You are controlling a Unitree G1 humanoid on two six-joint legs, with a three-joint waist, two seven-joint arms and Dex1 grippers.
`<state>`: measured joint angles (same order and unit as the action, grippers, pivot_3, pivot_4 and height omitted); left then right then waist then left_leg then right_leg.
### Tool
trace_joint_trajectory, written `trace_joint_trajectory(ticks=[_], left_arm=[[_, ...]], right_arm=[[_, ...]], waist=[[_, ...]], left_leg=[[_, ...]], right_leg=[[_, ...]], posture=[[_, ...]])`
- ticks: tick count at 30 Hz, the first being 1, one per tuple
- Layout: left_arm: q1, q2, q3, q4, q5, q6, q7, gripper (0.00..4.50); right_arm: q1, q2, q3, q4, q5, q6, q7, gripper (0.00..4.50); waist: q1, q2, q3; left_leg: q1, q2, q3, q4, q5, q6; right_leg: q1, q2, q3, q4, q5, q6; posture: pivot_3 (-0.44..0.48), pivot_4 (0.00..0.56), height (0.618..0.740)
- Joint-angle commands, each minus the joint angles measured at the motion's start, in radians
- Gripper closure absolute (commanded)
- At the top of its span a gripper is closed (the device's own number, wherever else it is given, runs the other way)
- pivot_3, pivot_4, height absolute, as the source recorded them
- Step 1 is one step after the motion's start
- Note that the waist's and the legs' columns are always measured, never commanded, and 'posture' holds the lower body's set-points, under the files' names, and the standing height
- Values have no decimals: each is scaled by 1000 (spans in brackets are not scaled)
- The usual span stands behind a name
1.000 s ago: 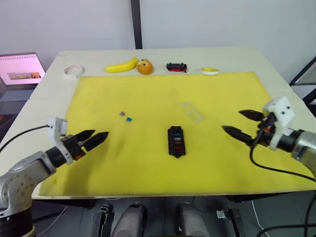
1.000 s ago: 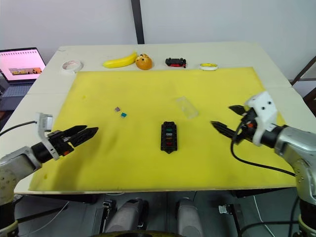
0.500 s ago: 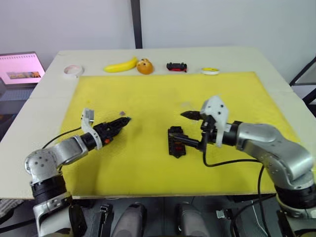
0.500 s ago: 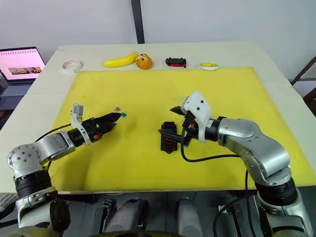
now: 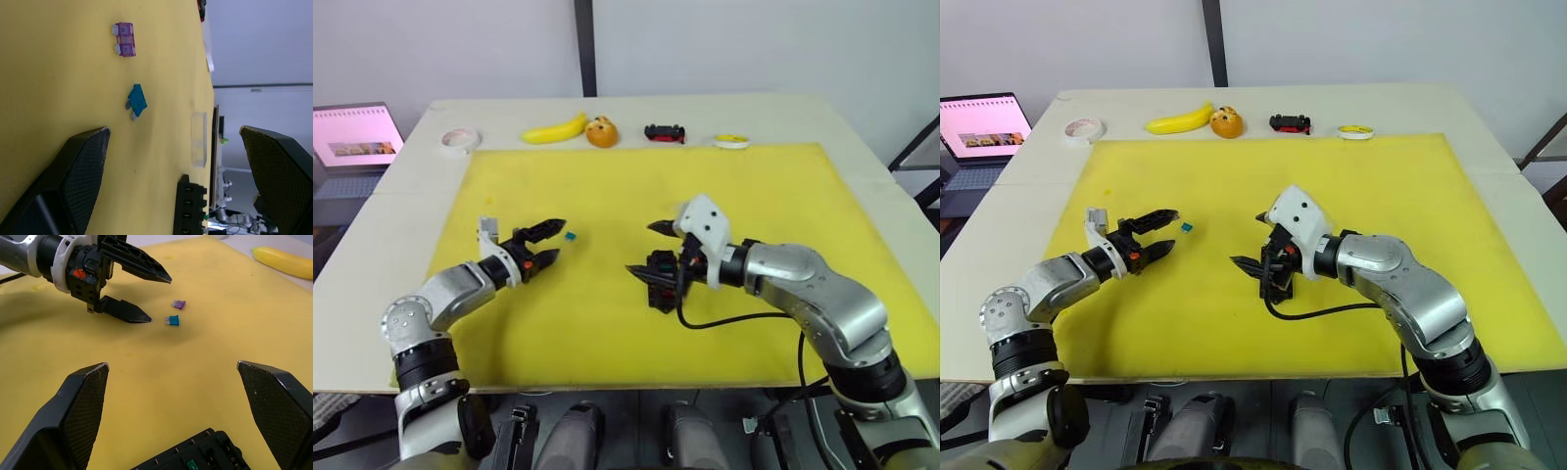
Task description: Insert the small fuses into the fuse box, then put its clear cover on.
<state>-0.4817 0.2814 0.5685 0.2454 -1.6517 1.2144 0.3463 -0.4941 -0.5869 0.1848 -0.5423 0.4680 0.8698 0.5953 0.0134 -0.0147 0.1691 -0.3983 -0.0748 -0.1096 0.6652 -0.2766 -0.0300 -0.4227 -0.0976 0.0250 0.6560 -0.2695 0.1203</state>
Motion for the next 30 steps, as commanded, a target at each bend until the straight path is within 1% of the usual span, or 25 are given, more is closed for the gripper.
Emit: trace_joint_trajectory(ticks=[1, 14, 23, 30], left_arm=[[-10, -6, -36, 18, -18, -23, 8, 0], [-40, -10, -71, 97, 4, -64, -23, 0], [-61, -19, -86, 141, 63, -63, -76, 0], [-90, -42, -82, 154, 102, -69, -84, 0]], right_arm=[[-22, 7, -2, -9, -21, -19, -7, 44], [-21, 9, -7, -7, -50, -16, -1, 44], [-19, 0, -14, -17, -54, -9, 8, 44], [-20, -7, -18, -19, -57, -5, 10, 44]], waist=[[0, 0, 0], [2, 0, 0], [3, 0, 0], [6, 0, 0]], left_leg=[[0, 0, 0, 0, 0, 0], [0, -1, -1, 0, 0, 0], [1, -1, -1, 0, 0, 0], [1, -2, -2, 0, 0, 0]], right_leg=[[0, 0, 0, 0, 0, 0], [0, 0, 0, 0, 0, 0], [2, 0, 0, 0, 0, 0], [3, 0, -1, 0, 0, 0]], posture=[[0, 150, 740], [0, 150, 740], [0, 150, 740], [0, 150, 740]])
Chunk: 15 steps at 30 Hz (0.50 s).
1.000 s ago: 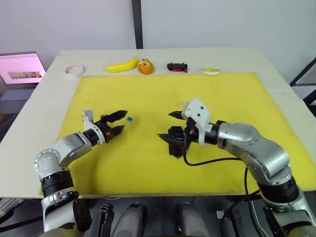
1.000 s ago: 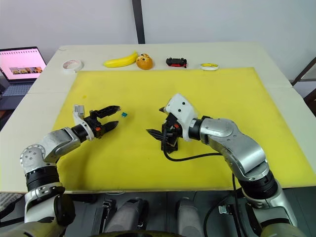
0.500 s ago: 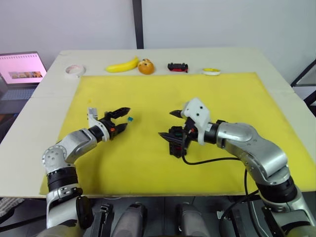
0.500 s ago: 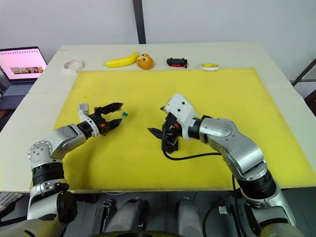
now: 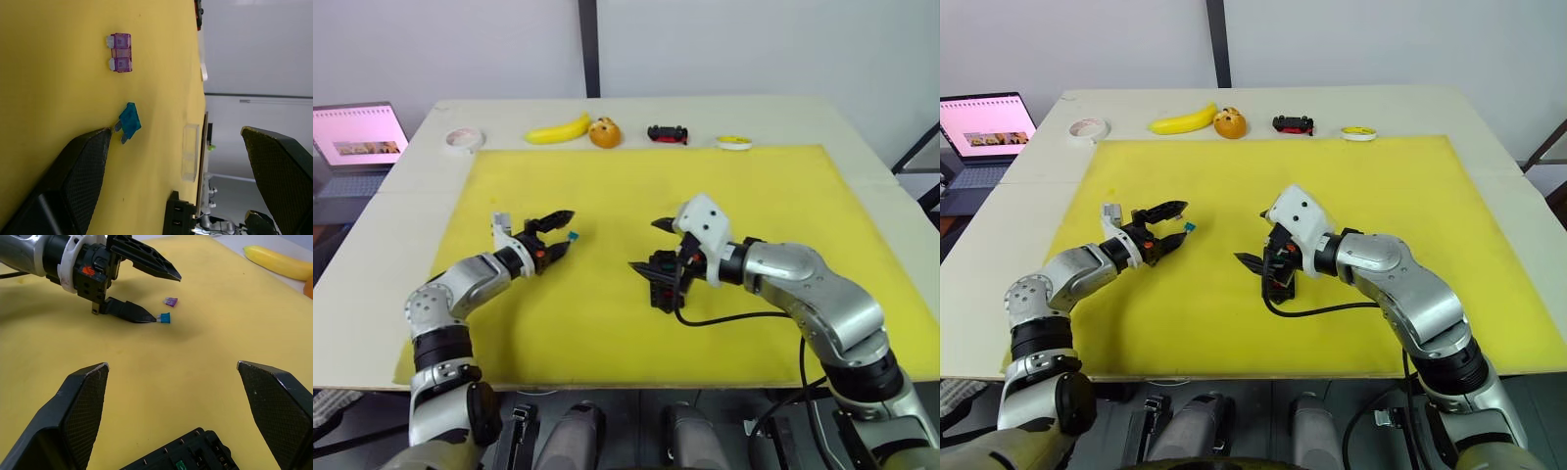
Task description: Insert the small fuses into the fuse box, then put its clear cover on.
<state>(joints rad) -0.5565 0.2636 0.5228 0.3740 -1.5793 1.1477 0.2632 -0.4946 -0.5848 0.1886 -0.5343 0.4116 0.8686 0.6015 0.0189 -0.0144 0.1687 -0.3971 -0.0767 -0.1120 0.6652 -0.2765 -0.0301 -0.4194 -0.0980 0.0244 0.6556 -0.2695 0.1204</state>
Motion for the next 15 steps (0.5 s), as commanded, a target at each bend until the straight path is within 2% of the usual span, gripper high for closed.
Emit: trace_joint_trajectory(ticks=[1, 15], left_arm=[[-17, -27, -36, 24, 33, -3, -1, 0], [-34, -30, -15, 74, 111, -3, -43, 0]], right_arm=[[-19, -10, -23, -28, 0, -3, 4, 44], [-7, -26, -36, -35, -2, 3, 5, 44]], waist=[[2, 0, 0], [22, 0, 0]], left_leg=[[0, 0, 0, 0, 0, 0], [1, 0, 0, 0, 0, 0]], right_leg=[[0, 0, 0, 0, 0, 0], [2, 0, 0, -2, 0, 0]], posture=[[0, 150, 740], [0, 150, 740]])
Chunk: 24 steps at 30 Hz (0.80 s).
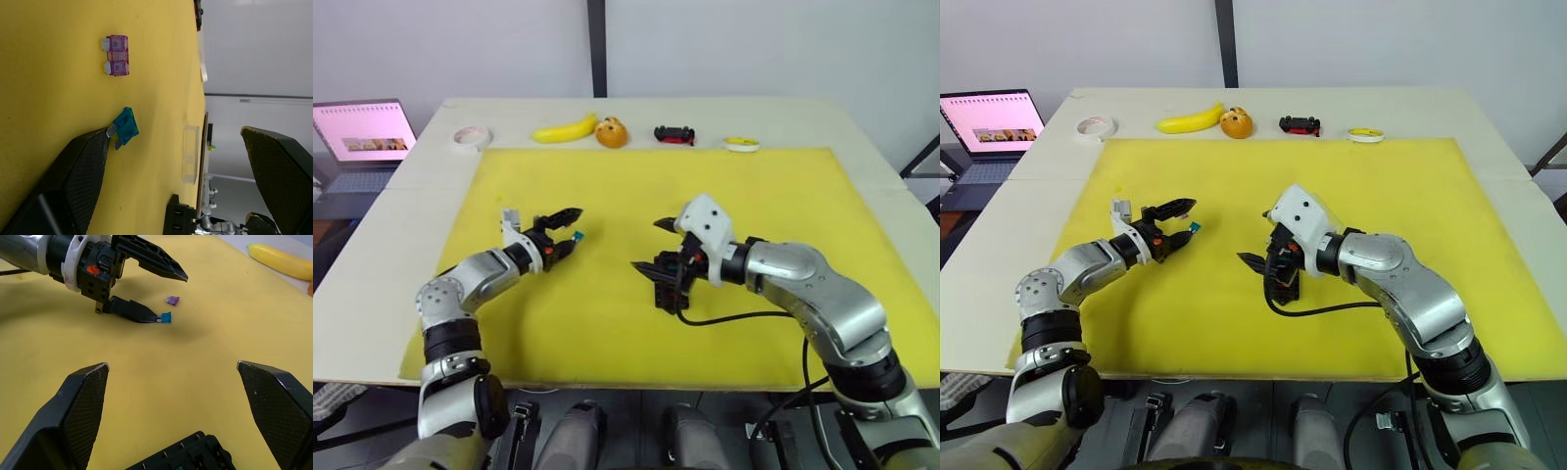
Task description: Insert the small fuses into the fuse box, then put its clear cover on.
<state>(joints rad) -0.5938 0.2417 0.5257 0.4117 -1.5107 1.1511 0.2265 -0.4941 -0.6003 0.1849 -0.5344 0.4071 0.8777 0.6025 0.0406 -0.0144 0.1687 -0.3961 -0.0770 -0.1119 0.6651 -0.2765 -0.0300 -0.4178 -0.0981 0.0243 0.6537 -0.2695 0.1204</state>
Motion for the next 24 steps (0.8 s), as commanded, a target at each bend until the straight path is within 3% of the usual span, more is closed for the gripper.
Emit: trace_joint_trajectory(ticks=[1, 3, 5, 24], left_arm=[[4, -8, -16, 38, 47, -7, -13, 0], [7, -10, -16, 37, 56, -7, -24, 542], [7, -12, -17, 41, 70, -3, -36, 1366], [13, -24, 8, 58, 126, -2, -60, 1366]], right_arm=[[-6, -13, -34, -35, 3, -7, 4, 44], [-4, -17, -35, -36, 4, -7, 4, 0], [-3, -19, -36, -38, 5, -6, 4, 0], [-10, -10, -38, -31, 14, 6, 6, 0]], waist=[[0, 0, 0], [-1, 0, 0], [-2, 0, 0], [-1, 0, 0]], left_leg=[[1, 0, 0, 0, 0, 0], [3, 0, 0, -1, 0, 0], [5, 0, -1, -1, -1, 3], [5, 0, -1, -1, -1, 2]], right_leg=[[1, 0, 0, 0, 0, 0], [4, 0, 0, -1, 0, 0], [6, 0, -1, -3, 0, 0], [7, 0, -1, -4, 0, 0]], posture=[[0, 150, 740], [0, 150, 740], [0, 150, 740], [0, 150, 740]])
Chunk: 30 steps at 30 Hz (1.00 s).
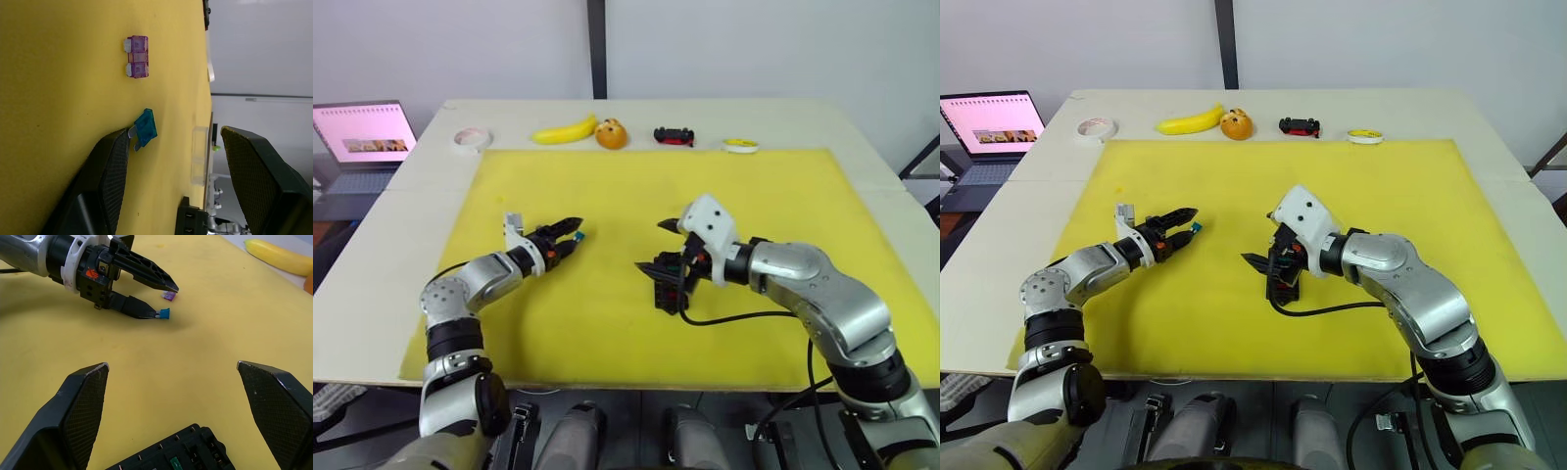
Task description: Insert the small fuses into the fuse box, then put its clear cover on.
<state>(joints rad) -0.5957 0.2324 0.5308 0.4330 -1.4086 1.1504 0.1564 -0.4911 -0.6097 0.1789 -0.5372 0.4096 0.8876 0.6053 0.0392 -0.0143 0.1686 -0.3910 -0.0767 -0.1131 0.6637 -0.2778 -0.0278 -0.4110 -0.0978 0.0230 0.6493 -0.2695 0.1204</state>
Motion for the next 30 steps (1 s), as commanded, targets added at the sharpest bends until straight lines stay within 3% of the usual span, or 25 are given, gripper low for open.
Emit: trace_joint_trajectory(ticks=[1, 4, 8, 30], left_arm=[[16, -16, 5, 36, 22, -2, 6, 1366], [15, -13, 3, 39, 37, -3, -6, 1366], [22, -9, -4, 49, 72, -8, -34, 3107], [8, -29, 17, 59, 123, -1, -25, 3107]], right_arm=[[-13, -1, -32, -28, 12, -4, 3, 0], [-16, -2, -32, -23, 11, -5, 6, 0], [-15, -3, -34, -20, 14, -4, 8, 0], [-14, -6, -47, -16, 17, 4, 13, 0]], waist=[[0, 0, 0], [0, 0, 0], [-3, 0, 0], [-3, 1, -1]], left_leg=[[0, 0, 0, 0, 0, 0], [0, 0, 0, 0, 0, 0], [0, 0, 0, 0, 0, 0], [0, 1, 0, -1, -1, 1]], right_leg=[[0, 0, 0, 0, 0, 0], [0, 0, 0, 0, 0, 0], [0, 0, 0, 0, 0, 0], [0, 0, 0, -1, 0, 0]], posture=[[0, 150, 740], [0, 150, 740], [0, 150, 740], [0, 150, 740]])
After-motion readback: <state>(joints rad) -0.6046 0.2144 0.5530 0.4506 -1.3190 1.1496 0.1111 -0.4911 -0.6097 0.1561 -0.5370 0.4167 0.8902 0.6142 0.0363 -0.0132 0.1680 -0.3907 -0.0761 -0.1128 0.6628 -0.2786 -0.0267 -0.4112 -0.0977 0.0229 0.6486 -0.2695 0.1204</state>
